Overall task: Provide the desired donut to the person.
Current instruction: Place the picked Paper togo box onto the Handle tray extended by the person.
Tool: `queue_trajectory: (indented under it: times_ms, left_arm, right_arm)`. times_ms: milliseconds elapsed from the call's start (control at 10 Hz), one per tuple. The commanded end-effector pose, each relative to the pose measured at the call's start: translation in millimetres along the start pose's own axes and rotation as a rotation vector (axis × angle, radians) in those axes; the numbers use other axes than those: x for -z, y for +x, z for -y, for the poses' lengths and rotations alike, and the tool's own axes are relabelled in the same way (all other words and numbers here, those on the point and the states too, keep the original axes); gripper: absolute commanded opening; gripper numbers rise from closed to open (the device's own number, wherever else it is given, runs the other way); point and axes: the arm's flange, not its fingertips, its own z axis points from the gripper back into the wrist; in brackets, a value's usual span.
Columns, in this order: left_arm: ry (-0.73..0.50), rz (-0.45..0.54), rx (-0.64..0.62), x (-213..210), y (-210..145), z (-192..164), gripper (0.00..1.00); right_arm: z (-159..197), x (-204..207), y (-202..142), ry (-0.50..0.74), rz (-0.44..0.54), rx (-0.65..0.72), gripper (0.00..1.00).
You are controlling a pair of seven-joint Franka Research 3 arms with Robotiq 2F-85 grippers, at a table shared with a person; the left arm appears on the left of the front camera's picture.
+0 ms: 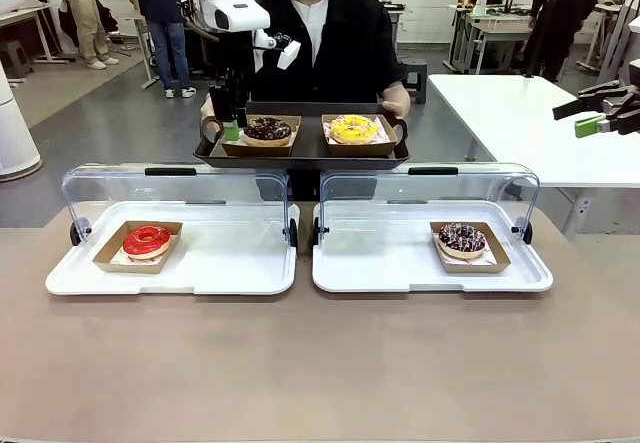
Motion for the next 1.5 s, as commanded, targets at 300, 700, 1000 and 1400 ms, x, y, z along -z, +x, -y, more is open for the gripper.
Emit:
queue_trajectory:
  times_ms: [300,700,1000,1400]
  left_arm:
    - [-0.02,0.003,0.001,-9,2,-8,1.0]
    - [-0.023,0.101,0.019,-23,-21,16,1.0]
    - [0.033,0.336,0.065,-47,-87,73,1.0]
    - [0.094,0.755,-0.066,-39,-208,128,1.0]
  right_arm:
    - [0,1,1,-0.003,-0.001,0.006,1.0]
    - [0,1,1,-0.003,-0.001,0.006,1.0]
    - [0,1,1,-0.003,-0.001,0.006,1.0]
    - [0,1,1,-0.003,-0.001,0.006,1.0]
